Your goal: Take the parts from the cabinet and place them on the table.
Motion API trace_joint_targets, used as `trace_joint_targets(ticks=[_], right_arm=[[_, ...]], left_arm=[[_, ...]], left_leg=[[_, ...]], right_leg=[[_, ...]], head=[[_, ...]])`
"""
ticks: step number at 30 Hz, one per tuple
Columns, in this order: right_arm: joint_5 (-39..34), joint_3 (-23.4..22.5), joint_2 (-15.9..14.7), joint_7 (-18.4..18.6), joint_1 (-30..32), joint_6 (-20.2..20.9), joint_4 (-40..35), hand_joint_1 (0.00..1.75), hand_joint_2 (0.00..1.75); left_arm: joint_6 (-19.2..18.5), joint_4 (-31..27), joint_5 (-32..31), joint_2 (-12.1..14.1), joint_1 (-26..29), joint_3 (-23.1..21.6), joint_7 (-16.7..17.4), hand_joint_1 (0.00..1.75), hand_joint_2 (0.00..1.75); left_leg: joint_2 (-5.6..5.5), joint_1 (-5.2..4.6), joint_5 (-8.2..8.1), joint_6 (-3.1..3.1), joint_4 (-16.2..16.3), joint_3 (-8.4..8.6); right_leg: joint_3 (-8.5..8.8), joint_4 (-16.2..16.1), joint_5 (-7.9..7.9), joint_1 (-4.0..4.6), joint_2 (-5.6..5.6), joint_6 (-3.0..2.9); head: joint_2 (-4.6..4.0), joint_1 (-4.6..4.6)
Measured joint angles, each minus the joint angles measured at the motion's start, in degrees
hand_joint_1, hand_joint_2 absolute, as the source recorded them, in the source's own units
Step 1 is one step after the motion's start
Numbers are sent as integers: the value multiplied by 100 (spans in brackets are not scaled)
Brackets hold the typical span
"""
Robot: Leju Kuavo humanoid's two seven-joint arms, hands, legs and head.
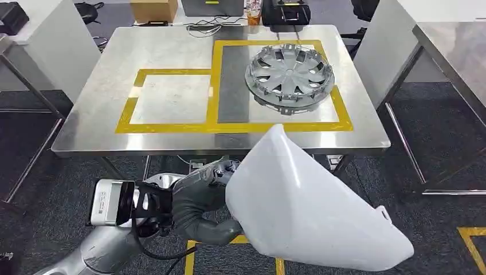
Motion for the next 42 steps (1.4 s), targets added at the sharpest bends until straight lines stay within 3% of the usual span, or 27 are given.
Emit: trace_joint_targets(ticks=[1, 4, 5, 6, 7, 9, 11, 12, 14, 15, 16, 19, 20, 22, 23, 25, 26, 28, 30, 32, 34, 35, 36, 37, 38, 40, 42], right_arm=[[0, -18, 4, -4, -4, 4, -7, 0, 0], [9, -33, -4, -11, -35, 4, -18, 0, 0], [6, -35, 17, -13, -40, 4, -17, 0, 0], [7, -35, 4, -13, -44, 4, -33, 0, 0], [4, -39, 6, -13, -30, 4, -37, 0, 0], [9, -52, 6, -13, -17, 4, -37, 0, 0], [9, -68, 4, -13, -15, 4, -37, 0, 0], [9, -72, 6, -13, -19, 4, -37, 0, 0], [9, -74, 17, -13, -27, 4, -37, 0, 0], [9, -74, 24, -13, -22, 4, -37, 0, 0], [7, -81, 37, -13, -21, 4, -37, 0, 0], [9, -87, 31, -13, -35, 4, -39, 0, 0], [9, -85, 35, -13, -52, 4, -39, 0, 0], [4, -87, 35, -15, -58, 4, -42, 0, 0], [4, -92, 37, -15, -48, 7, -42, 0, 0], [6, -103, 13, -15, -23, 6, -42, 0, 0], [13, -103, 13, -11, -16, 7, -42, 0, 0], [13, -103, 15, -11, -19, 4, -42, 0, 0], [22, -103, 4, -13, -23, -13, -46, 0, 0], [33, -140, 15, -48, -63, -63, -59, 0, 0], [46, -166, 19, -96, -116, -72, -109, 0, 0], [46, -173, 37, -122, -127, -55, -133, 0, 0], [48, -177, 66, -125, -127, -35, -161, 0, 0], [46, -188, 57, -127, -111, -22, -201, 0, 0], [46, -207, 72, -131, -91, -17, -218, 0, 0], [46, -249, 76, -133, -85, -22, -238, 0, 0], [48, -258, 76, -144, -76, -68, -243, 0, 0]], left_arm=[[0, -2, 2, 0, 6, 4, 0, 175, 175], [0, -2, 2, 20, 20, 15, 0, 175, 175], [0, -4, 2, 30, 25, 24, -2, 175, 175], [0, -9, 2, 42, 15, 33, -2, 175, 175], [0, -9, 2, 42, 7, 33, -2, 175, 175], [0, -9, 4, 46, 17, 31, -2, 175, 175], [0, -9, 4, 65, 42, 31, -2, 175, 175], [0, -9, 4, 72, 45, 31, -2, 175, 175], [0, -11, 4, 72, 38, 35, -4, 175, 175], [0, -22, 4, 72, 32, 37, -4, 175, 175], [0, -24, 4, 70, 21, 39, -7, 175, 175], [0, -28, 4, 77, 19, 42, -11, 175, 175], [0, -43, 4, 72, 21, 50, -11, 175, 175], [0, -50, 11, 59, 1, 48, -20, 175, 175], [0, -48, 7, 41, -21, 48, -20, 175, 175], [0, -46, 2, 44, 7, 22, -18, 175, 175], [0, -39, 2, 44, 26, 22, -17, 175, 175], [0, -33, 2, 44, 40, 22, -17, 175, 175], [0, -31, 2, 42, 35, 22, -20, 175, 175], [28, -24, -2, 46, 50, 28, -31, 175, 175], [50, -24, -9, 70, 52, 41, -41, 175, 175], [57, -26, -11, 83, 52, 53, -44, 175, 175], [63, -39, -18, 94, 62, 68, -44, 175, 175], [74, -50, -24, 103, 49, 83, -44, 175, 175], [94, -50, -35, 103, 48, 90, -44, 175, 175], [114, -50, -81, 109, 66, 87, -28, 175, 175], [122, -50, -103, 122, 76, 87, -15, 175, 175]], left_leg=[[-81, -37, -49, -61, 65, -46], [-154, 10, -42, -108, 34, -64], [-84, 20, -75, -136, 74, -88], [245, -23, -170, -167, 239, -143], [442, -18, -343, -192, 581, -307], [577, 14, -746, -219, 1556, -827], [607, 25, -761, -217, 1954, -1113], [622, 23, -549, -202, 1688, -1013], [752, 0, -37, -121, 679, -500], [1121, -68, 99, -27, 197, -243], [1221, -134, -1, -29, 137, -217], [965, -150, 1, 12, 127, -261], [860, -141, 38, 54, 36, -157], [726, -65, 110, 113, -92, -43], [645, -60, 111, 125, -92, -47], [433, -75, 102, 136, -89, -51], [334, -75, 99, 136, -87, -48], [138, -61, 82, 112, -76, -25], [12, -43, 19, 43, 3, -38], [-88, -81, -35, -15, 70, -85], [-84, -55, -33, -47, 45, -91], [-86, -51, -58, -73, 61, -91], [69, -51, -111, -104, 120, -102], [334, -64, -254, -145, 364, -192], [478, -46, -435, -175, 742, -374], [590, -9, -816, -210, 1740, -920], [605, 6, -728, -204, 1916, -1080]], right_leg=[[43, -17, -2, 34, -56, -127], [38, 2, -16, 98, -173, -265], [59, -16, -4, 35, -242, -316], [91, -18, -33, 43, -281, -360], [115, -18, -53, 54, -327, -391], [134, -17, -86, 85, -466, -431], [154, -17, -119, 102, -606, -437], [178, -17, -142, 112, -677, -438], [255, -19, -193, 140, -800, -422], [293, -22, -215, 145, -845, -414], [298, -21, -248, 210, -900, -371], [361, -71, -281, 202, -1125, -297], [428, -115, -297, 221, -1197, -261], [275, 261, -491, 179, -606, -299], [65, 654, -644, 181, -456, -329], [-478, 1577, -937, 180, -358, -338], [-618, 1728, -919, 179, -355, -303], [-465, 1146, -530, 148, -343, -159], [-40, 45, -5, 79, -143, -26], [-19, -6, 18, 109, -172, -204], [-27, -3, 23, 152, -175, -291], [-8, -12, 27, 99, -188, -331], [23, -20, 26, 87, -205, -355], [58, -20, -5, 89, -221, -407], [80, -20, -18, 98, -240, -424], [94, -20, -63, 121, -295, -466], [118, -20, -92, 135, -335, -474]], head=[[0, 26], [2, 22], [2, 17], [0, -2], [0, -42], [2, -40], [0, -40], [0, -42], [2, -42], [0, -39], [0, -33], [0, -35], [2, -44], [0, -18], [0, -2], [2, 17], [0, 24], [0, 24], [2, 28], [2, 50], [0, 48], [2, 46], [0, 46], [0, -14], [0, -22], [2, -24], [2, -26]])
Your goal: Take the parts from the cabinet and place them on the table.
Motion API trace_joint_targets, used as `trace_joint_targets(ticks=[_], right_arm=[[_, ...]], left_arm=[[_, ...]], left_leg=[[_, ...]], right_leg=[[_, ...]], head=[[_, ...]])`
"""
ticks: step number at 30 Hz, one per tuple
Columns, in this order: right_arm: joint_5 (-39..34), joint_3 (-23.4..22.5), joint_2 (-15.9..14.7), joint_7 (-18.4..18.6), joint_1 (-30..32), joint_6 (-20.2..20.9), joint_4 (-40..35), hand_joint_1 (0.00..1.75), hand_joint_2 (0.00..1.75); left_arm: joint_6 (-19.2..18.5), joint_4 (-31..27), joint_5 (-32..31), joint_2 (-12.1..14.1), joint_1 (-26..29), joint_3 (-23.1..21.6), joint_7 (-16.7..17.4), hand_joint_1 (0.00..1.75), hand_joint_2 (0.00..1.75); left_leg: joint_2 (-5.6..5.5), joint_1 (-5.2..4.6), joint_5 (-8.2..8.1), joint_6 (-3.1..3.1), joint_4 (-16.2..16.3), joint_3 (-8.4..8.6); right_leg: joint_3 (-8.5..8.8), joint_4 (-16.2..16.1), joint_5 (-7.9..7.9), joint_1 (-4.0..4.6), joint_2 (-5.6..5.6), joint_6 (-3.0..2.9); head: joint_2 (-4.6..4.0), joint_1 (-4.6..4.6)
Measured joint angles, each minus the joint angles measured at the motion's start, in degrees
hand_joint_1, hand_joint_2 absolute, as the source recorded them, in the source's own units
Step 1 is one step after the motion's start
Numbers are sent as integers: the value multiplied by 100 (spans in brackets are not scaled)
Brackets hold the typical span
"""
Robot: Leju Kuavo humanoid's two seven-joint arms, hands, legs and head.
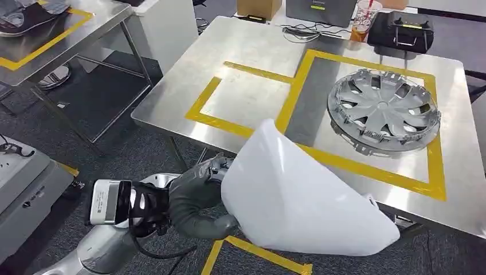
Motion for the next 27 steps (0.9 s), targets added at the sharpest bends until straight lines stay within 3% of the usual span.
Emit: trace_joint_targets(ticks=[2, 3, 4, 5, 8, 9, 10, 12, 14, 15, 16, 18, 19, 21, 23, 24, 25, 26, 27], right_arm=[[0, -2, 4, -50, -9, -87, 0, 0, 0], [0, -2, 11, -63, -14, -94, 0, 0, 0], [0, -2, 39, -72, -13, -96, 2, 0, 0], [0, -2, 41, -76, -18, -98, -2, 0, 0], [2, -9, 44, -90, -20, -100, -4, 0, 0], [2, -9, 46, -92, -22, -100, -17, 0, 0], [2, -11, 52, -96, -13, -100, -17, 0, 0], [2, -22, 50, -98, -15, -96, -37, 0, 0], [4, -31, 50, -98, -9, -92, -48, 0, 0], [4, -31, 50, -98, -6, -89, -48, 0, 0], [4, -33, 52, -96, -1, -89, -48, 0, 0], [4, -35, 46, -98, -5, -89, -63, 0, 0], [4, -37, 50, -98, -8, -89, -66, 0, 0], [4, -37, 55, -101, -23, -96, -77, 0, 0], [4, -37, 57, -103, -18, -116, -79, 0, 0], [7, -35, 66, -109, -21, -133, -76, 0, 0], [4, -37, 66, -131, -12, -140, -79, 0, 0], [4, -37, 57, -148, -12, -138, -81, 0, 0], [4, -37, 55, -162, -15, -129, -87, 0, 0]], left_arm=[[9, 0, -15, 2, -8, -2, 13, 175, 175], [9, -2, -17, 2, -15, 0, 15, 175, 175], [9, -9, -17, 2, -26, 0, 15, 175, 175], [9, -9, -17, 0, -36, 0, 17, 175, 175], [24, -22, -20, 0, -34, 0, 26, 175, 175], [26, -42, -20, -11, -24, 0, 30, 175, 175], [33, -44, -20, -15, -38, -2, 35, 175, 175], [44, -44, -20, -35, -55, -9, 41, 175, 175], [50, -42, -22, -33, -29, -26, 61, 175, 175], [52, -42, -22, -33, -21, -39, 63, 175, 175], [57, -42, -22, -33, -21, -53, 70, 175, 175], [59, -42, -22, -35, -21, -59, 68, 175, 175], [59, -42, -22, -35, -24, -59, 70, 175, 175], [61, -46, -26, -35, -25, -61, 81, 175, 175], [63, -46, -24, -33, -26, -59, 81, 175, 175], [63, -55, -24, -33, -28, -57, 81, 175, 175], [63, -68, -24, -33, -31, -57, 81, 175, 175], [63, -77, -17, -28, -38, -55, 79, 175, 175], [63, -79, -17, -24, -34, -50, 79, 175, 175]], left_leg=[[3, -11, 527, 74, -899, 431], [34, -39, 754, 157, -1439, 713], [105, -91, 714, 241, -1748, 885], [122, -107, 672, 247, -1800, 897], [68, -139, 693, 266, -1833, 932], [51, -53, 760, 290, -1967, 1035], [42, -82, 764, 299, -2026, 1096], [26, -84, 738, 339, -2032, 1128], [-13, -96, 695, 354, -2031, 1141], [-37, -94, 676, 350, -2031, 1164], [-69, -88, 641, 331, -2030, 1206], [-98, -73, 551, 278, -2006, 1315], [-104, -88, 498, 240, -1980, 1321], [-115, -127, 410, 181, -1932, 1318], [-107, -96, 379, 139, -1943, 1333], [-101, -77, 335, 110, -1920, 1333], [-64, -69, 280, 69, -1777, 1278], [-42, -59, 123, 29, -1417, 1106], [-37, -37, -86, -4, -903, 831]], right_leg=[[80, -3, -46, 33, -17, 9], [121, -8, -70, 47, -22, 18], [144, -14, -88, 43, -31, 31], [135, -21, -109, 87, -39, 72], [165, -74, -114, 64, -101, 151], [134, -54, -152, 75, -98, 167], [95, 89, -194, 76, -80, 168], [-393, 949, -501, 66, -44, 120], [-923, 1733, -667, 64, -28, 147], [-1009, 1757, -596, 60, -29, 193], [-926, 1464, -385, 41, -29, 276], [-458, 361, 172, -7, -30, 423], [-314, -38, 311, -34, -32, 437], [-246, -43, 250, 10, -18, 238], [-244, -42, 221, 44, -15, 153], [-206, -53, 216, -18, -14, 112], [-170, -53, 187, -12, -9, 70], [-131, -54, 155, -11, -10, 23], [-99, -54, 130, -5, -11, -7]], head=[[-2, 0], [-2, 2], [-2, 13], [-2, 13], [0, 2], [0, 7], [-2, 22], [-2, 24], [-2, 20], [-2, 22], [0, 20], [-2, 20], [-2, 33], [-2, 22], [0, 26], [0, 22], [-2, 22], [0, 2], [-2, 11]])
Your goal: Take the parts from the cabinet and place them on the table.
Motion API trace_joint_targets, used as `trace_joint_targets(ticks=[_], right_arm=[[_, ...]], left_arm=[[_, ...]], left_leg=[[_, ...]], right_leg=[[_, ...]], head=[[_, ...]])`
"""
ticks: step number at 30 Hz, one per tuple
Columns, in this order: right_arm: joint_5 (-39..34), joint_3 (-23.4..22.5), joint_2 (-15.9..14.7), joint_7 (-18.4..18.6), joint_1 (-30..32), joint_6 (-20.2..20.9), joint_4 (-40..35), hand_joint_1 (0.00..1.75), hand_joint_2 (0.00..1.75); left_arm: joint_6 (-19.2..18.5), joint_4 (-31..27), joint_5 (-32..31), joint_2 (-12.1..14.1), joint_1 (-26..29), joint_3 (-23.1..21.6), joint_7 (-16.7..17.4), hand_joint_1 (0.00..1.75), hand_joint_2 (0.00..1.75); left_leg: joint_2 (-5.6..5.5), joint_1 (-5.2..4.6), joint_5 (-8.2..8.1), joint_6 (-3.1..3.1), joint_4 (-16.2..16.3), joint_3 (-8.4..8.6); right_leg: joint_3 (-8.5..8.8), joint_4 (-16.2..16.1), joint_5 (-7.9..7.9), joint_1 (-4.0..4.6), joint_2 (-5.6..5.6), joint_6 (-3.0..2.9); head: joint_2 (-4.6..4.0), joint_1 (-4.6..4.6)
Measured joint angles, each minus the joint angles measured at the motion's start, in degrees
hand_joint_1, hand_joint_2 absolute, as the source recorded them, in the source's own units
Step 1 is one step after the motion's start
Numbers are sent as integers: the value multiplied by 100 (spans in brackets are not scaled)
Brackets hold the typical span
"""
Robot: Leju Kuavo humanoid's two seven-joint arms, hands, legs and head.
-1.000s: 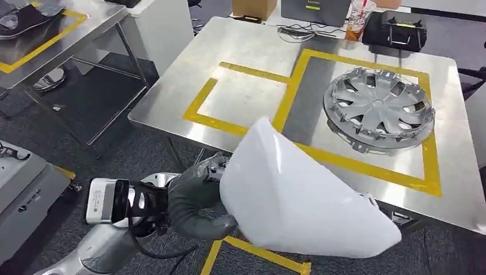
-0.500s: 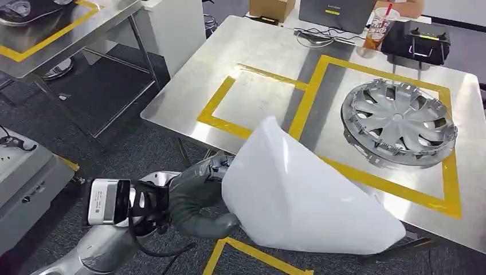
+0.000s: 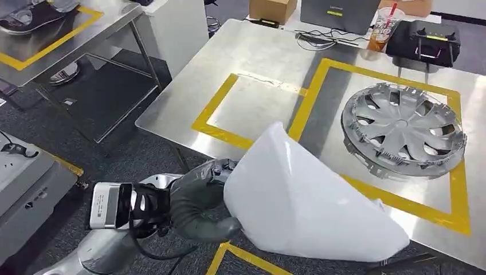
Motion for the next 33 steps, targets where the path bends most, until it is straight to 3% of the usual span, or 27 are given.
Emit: trace_joint_targets(ticks=[1, 2, 3, 4, 5, 7, 8, 11, 12, 13, 14, 16, 17, 18, 19, 20, 22, 23, 24, 26, 28, 29, 32, 33], right_arm=[[0, 0, 0, -15, 1, 11, -9, 0, 0], [0, 0, 0, -35, 4, 11, -9, 0, 0], [0, 7, 0, -52, 11, 11, -9, 0, 0], [0, 18, 0, -68, 21, -4, -9, 0, 0], [0, 24, 0, -85, 31, -9, -9, 0, 0], [0, 31, 7, -105, 36, -9, -9, 0, 0], [0, 31, 37, -105, 28, -9, -9, 0, 0], [0, 35, 26, -109, 31, -9, -15, 0, 0], [-9, 35, 24, -137, 17, 0, -17, 0, 0], [-29, 35, 20, -175, 23, 31, -22, 0, 0], [-59, 26, 15, -190, 16, 83, -20, 0, 0], [-118, -77, -4, -184, -22, 149, -17, 0, 0], [-120, -138, -7, -179, -29, 168, -15, 0, 0], [-118, -181, -7, -164, -33, 173, -13, 0, 0], [-120, -212, -7, -162, -33, 175, -9, 0, 0], [-118, -247, -7, -157, -38, 177, -7, 0, 0], [-122, -300, -15, -157, -58, 177, -7, 0, 0], [-122, -326, -7, -157, -73, 184, -2, 0, 0], [-116, -367, -4, -162, -100, 203, -9, 0, 0], [-105, -402, 0, -177, -115, 221, -9, 0, 0], [-94, -424, 18, -192, -125, 240, -9, 0, 0], [-90, -435, 15, -203, -128, 254, -9, 0, 0], [-63, -463, 9, -218, -149, 275, -37, 0, 0], [-61, -472, 7, -218, -151, 280, -39, 0, 0]], left_arm=[[0, 2, 0, 11, 10, 0, 0, 175, 175], [2, 2, 0, 22, 24, -2, 0, 175, 175], [7, 0, 0, 30, 26, 0, 0, 175, 175], [11, 2, -2, 39, 25, 0, 0, 175, 175], [11, 0, 0, 42, 23, 0, 0, 175, 175], [11, -4, 0, 42, 14, 9, -2, 175, 175], [13, -4, 0, 44, 6, 13, -7, 175, 175], [13, -15, -4, 46, 3, 20, -9, 175, 175], [24, -31, -7, 39, 0, 28, -13, 175, 175], [48, -50, -20, 37, 15, 42, -13, 175, 175], [57, -50, -15, 37, -4, 42, -31, 175, 175], [59, -48, -46, 39, -7, 41, -28, 175, 175], [57, -48, -66, 39, 10, 37, -28, 175, 175], [57, -48, -70, 39, 18, 31, -28, 175, 175], [55, -48, -70, 39, 21, 28, -28, 175, 175], [55, -48, -72, 39, 20, 28, -28, 175, 175], [55, -50, -79, 37, 17, 17, -28, 175, 175], [55, -50, -83, 37, 14, 9, -24, 175, 175], [63, -55, -89, 37, 2, 0, 0, 175, 175], [68, -74, -96, 37, 0, -4, 9, 175, 175], [85, -111, -94, 37, -4, -2, 18, 175, 175], [92, -127, -94, 37, -16, -4, 20, 175, 175], [107, -133, -94, 48, -12, -7, 26, 175, 175], [109, -133, -94, 52, -4, -11, 28, 175, 175]], left_leg=[[3, 16, -165, -18, 491, -296], [8, 27, -224, -25, 850, -544], [17, 31, -143, -20, 948, -683], [29, 31, 94, -3, 741, -661], [31, 29, 409, 24, 317, -514], [46, -21, 1032, 161, -824, -59], [70, -59, 910, 190, -909, 5], [50, -94, 893, 235, -936, 19], [35, -87, 909, 257, -1031, 74], [35, -27, 948, 277, -1146, 204], [47, -23, 938, 318, -1204, 271], [67, -50, 893, 366, -1210, 307], [65, -59, 871, 373, -1207, 314], [62, -60, 845, 367, -1201, 329], [62, -56, 813, 355, -1197, 360], [63, -49, 774, 334, -1187, 401], [91, -30, 646, 264, -1110, 488], [108, -83, 570, 213, -1044, 485], [121, -81, 527, 182, -1007, 473], [158, -71, 514, 158, -1031, 495], [156, -36, 416, 84, -971, 485], [132, -29, 291, 54, -739, 408], [122, 19, -243, -14, 637, -340], [121, 26, -262, -19, 907, -540]], right_leg=[[29, 0, -35, 10, 0, -12], [60, 0, -64, 18, 1, -16], [106, 0, -94, 24, 3, -13], [166, 0, -135, 32, 6, -6], [231, 0, -173, 40, 9, -3], [326, -24, -253, 42, 12, 20], [350, -19, -282, 88, 11, 58], [351, -66, -309, 61, -8, 135], [413, -115, -316, 92, -16, 169], [384, -31, -359, 82, -12, 164], [259, 241, -471, 85, -1, 135], [-305, 1190, -779, 71, 5, 105], [-583, 1591, -871, 67, 5, 123], [-766, 1775, -847, 61, 4, 169], [-784, 1647, -700, 43, 4, 242], [-671, 1282, -460, 16, -1, 330], [-237, 190, 104, -36, -98, 478], [-156, 37, 132, -10, -211, 425], [-142, 17, 127, -10, -90, 302], [-147, 22, 97, 32, -64, 214], [-94, 6, 80, -39, -2, 147], [-62, 6, 54, -41, 12, 106], [-28, 7, 20, -32, 89, 62], [-20, 7, 13, -29, 120, 55]], head=[[2, -2], [2, -2], [2, -6], [0, -4], [2, -7], [2, -2], [0, 22], [0, 0], [2, -2], [0, 11], [0, 13], [0, 22], [0, 20], [0, 20], [0, 22], [0, 22], [0, 24], [0, 28], [2, 22], [0, 15], [2, 17], [2, -2], [0, -4], [2, -7]])
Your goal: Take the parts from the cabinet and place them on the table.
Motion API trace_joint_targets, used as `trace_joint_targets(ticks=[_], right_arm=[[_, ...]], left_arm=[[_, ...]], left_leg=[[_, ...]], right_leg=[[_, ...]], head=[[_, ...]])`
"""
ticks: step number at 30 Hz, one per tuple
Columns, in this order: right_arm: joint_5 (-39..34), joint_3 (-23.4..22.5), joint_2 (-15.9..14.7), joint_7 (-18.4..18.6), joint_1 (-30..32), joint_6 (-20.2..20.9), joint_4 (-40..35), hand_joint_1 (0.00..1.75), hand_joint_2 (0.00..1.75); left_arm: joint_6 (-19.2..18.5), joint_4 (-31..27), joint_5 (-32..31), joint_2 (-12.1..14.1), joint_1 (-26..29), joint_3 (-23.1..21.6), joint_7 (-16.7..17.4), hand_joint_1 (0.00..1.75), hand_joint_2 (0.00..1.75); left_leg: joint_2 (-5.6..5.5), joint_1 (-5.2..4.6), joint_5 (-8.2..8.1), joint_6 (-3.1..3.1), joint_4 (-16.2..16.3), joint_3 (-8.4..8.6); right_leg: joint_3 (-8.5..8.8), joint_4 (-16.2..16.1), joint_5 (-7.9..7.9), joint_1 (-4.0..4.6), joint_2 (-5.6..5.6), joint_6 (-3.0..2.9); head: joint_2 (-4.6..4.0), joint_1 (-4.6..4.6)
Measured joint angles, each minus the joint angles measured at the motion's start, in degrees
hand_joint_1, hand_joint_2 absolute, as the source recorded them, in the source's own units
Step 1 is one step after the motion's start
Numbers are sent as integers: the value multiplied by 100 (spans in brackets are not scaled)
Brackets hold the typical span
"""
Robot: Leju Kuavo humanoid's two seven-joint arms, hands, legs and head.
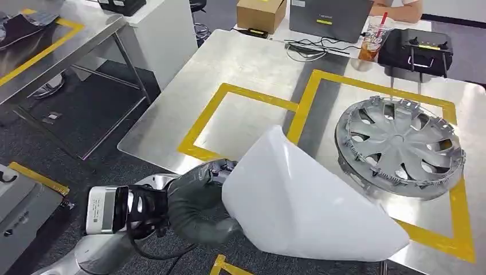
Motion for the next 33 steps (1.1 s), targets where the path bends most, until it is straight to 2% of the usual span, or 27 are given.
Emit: trace_joint_targets(ticks=[1, 2, 4, 5, 6, 9, 10, 11, 12, 14, 15, 16, 17, 18, 19, 20, 21, 22, 24, 25, 26, 27, 29, 30, 31, 32, 33], right_arm=[[4, -11, 2, 0, 1, 4, -2, 0, 0], [4, -28, 2, 0, -1, 9, 0, 0, 0], [13, -44, 9, 0, -15, 9, -2, 0, 0], [13, -48, 22, 0, -16, 11, -2, 0, 0], [13, -50, 24, 0, -31, 11, -9, 0, 0], [20, -74, 28, 0, -1, 11, -15, 0, 0], [20, -83, 30, 0, -3, 15, -22, 0, 0], [26, -83, 35, 0, -4, 22, -24, 0, 0], [37, -83, 35, 0, -12, 26, -28, 0, 0], [37, -85, 28, -2, -42, 37, -50, 0, 0], [42, -88, 28, -2, -40, 44, -52, 0, 0], [53, -90, 28, -2, -34, 50, -57, 0, 0], [52, -92, 30, -2, -25, 52, -57, 0, 0], [55, -94, 28, -2, -22, 55, -59, 0, 0], [55, -94, 24, -2, -26, 57, -66, 0, 0], [55, -92, 17, -2, -38, 59, -70, 0, 0], [55, -94, 17, -2, -50, 59, -72, 0, 0], [55, -92, 19, -4, -61, 61, -90, 0, 0], [55, -101, 28, -4, -51, 66, -92, 0, 0], [57, -107, 30, -4, -49, 68, -94, 0, 0], [55, -112, 41, -4, -47, 70, -94, 0, 0], [59, -118, 37, -4, -49, 70, -101, 0, 0], [59, -127, 37, -4, -57, 70, -109, 0, 0], [59, -133, 37, -4, -52, 70, -109, 0, 0], [59, -140, 39, -4, -51, 72, -109, 0, 0], [59, -144, 39, -4, -50, 74, -109, 0, 0], [59, -149, 41, -4, -51, 79, -109, 0, 0]], left_arm=[[2, 0, 0, 0, 2, 0, 0, 175, 175], [4, 0, 0, 0, 0, 0, 5, 175, 175], [7, -22, -2, 0, -5, 2, 13, 175, 175], [7, -39, -2, 0, -13, 2, 13, 175, 175], [7, -50, -4, 0, -23, 2, 15, 175, 175], [7, -61, -11, -2, -33, 2, 20, 175, 175], [7, -81, -13, -13, -38, 4, 26, 175, 175], [9, -85, -15, -22, -47, 0, 26, 175, 175], [9, -96, -15, -26, -63, 0, 26, 175, 175], [13, -96, -24, -24, -48, -7, 48, 175, 175], [13, -96, -26, -24, -42, -11, 50, 175, 175], [13, -96, -26, -24, -38, -18, 52, 175, 175], [15, -96, -26, -24, -38, -22, 55, 175, 175], [13, -96, -26, -26, -39, -22, 55, 175, 175], [13, -96, -26, -26, -41, -24, 55, 175, 175], [13, -96, -26, -26, -46, -24, 55, 175, 175], [15, -101, -26, -26, -49, -20, 55, 175, 175], [17, -101, -35, -26, -48, -22, 59, 175, 175], [22, -103, -35, -26, -51, -22, 59, 175, 175], [22, -103, -35, -26, -55, -20, 59, 175, 175], [22, -107, -35, -26, -57, -22, 59, 175, 175], [22, -112, -35, -22, -60, -20, 59, 175, 175], [42, -118, -44, -13, -50, -20, 66, 175, 175], [46, -116, -52, -7, -32, -22, 81, 175, 175], [48, -116, -61, 0, -20, -22, 83, 175, 175], [48, -118, -68, 4, -15, -22, 85, 175, 175], [48, -120, -70, 7, -16, -22, 90, 175, 175]], left_leg=[[-1, 10, 135, 7, -53, -40], [-12, 16, 406, 19, -385, 68], [-110, 21, 1001, 78, -1419, 511], [-264, 20, 1087, 118, -1779, 658], [-278, 4, 1022, 130, -1866, 703], [-241, -37, 1014, 170, -1862, 694], [-197, 19, 1079, 229, -1978, 771], [-160, 12, 1095, 251, -2017, 813], [-138, 8, 1096, 276, -2023, 821], [-53, -28, 1083, 302, -2021, 816], [-31, -38, 1080, 307, -2020, 814], [4, -43, 1074, 312, -2020, 820], [25, -43, 1068, 311, -2017, 825], [47, -41, 1057, 299, -2009, 831], [71, -37, 1035, 274, -1984, 836], [94, -45, 1000, 240, -1935, 830], [119, -101, 942, 198, -1874, 804], [136, -97, 941, 186, -1874, 809], [202, -80, 934, 158, -1884, 831], [226, -68, 910, 130, -1869, 832], [135, -41, 826, 76, -1775, 775], [57, -27, 650, 45, -1510, 675], [7, 3, 219, -3, -581, 235], [7, 10, 107, -13, -181, 26], [7, 16, 134, -11, -40, -67], [-1, 21, 290, 0, -200, -17], [-10, 23, 523, 16, -570, 147]], right_leg=[[19, 0, -8, 0, 37, -5], [48, 0, -24, 1, 86, 8], [109, -2, -46, 3, 171, 19], [106, -10, -56, -10, 198, 38], [78, -3, -61, 36, 242, 71], [60, -53, -41, -11, 294, 186], [48, -17, -52, -4, 251, 209], [-19, 100, -109, 13, 90, 202], [-168, 407, -275, 25, 12, 161], [-677, 1391, -651, 27, -17, 110], [-827, 1678, -728, 27, -19, 120], [-897, 1790, -714, 27, -27, 162], [-806, 1584, -600, 26, -39, 214], [-605, 1161, -407, 22, -65, 273], [-293, 541, -171, 22, -153, 329], [-44, 67, -44, 24, -318, 340], [-7, 14, -30, 62, -317, 242], [-15, 14, -20, 58, -247, 180], [-26, 13, -19, 85, -190, 118], [-12, 1, -5, 43, -159, 81], [3, -4, -3, 22, -118, 65], [15, -4, -11, 17, -98, 46], [16, -3, -11, 22, -29, 14], [18, -2, -12, 25, 10, 13], [21, -2, -13, 24, 51, 13], [30, -2, -13, 24, 97, 15], [42, -2, -14, 24, 143, 16]], head=[[0, -2], [-2, 0], [0, -2], [-2, 4], [0, 2], [-2, -2], [0, 2], [-2, 22], [-2, 20], [-2, 13], [-2, 15], [-2, 13], [0, 17], [-2, 15], [-2, 15], [-2, 20], [-2, 17], [0, -4], [-2, 4], [0, 7], [-2, 7], [0, -20], [-2, -22], [-2, -20], [-2, -20], [-2, -22], [-2, -20]])
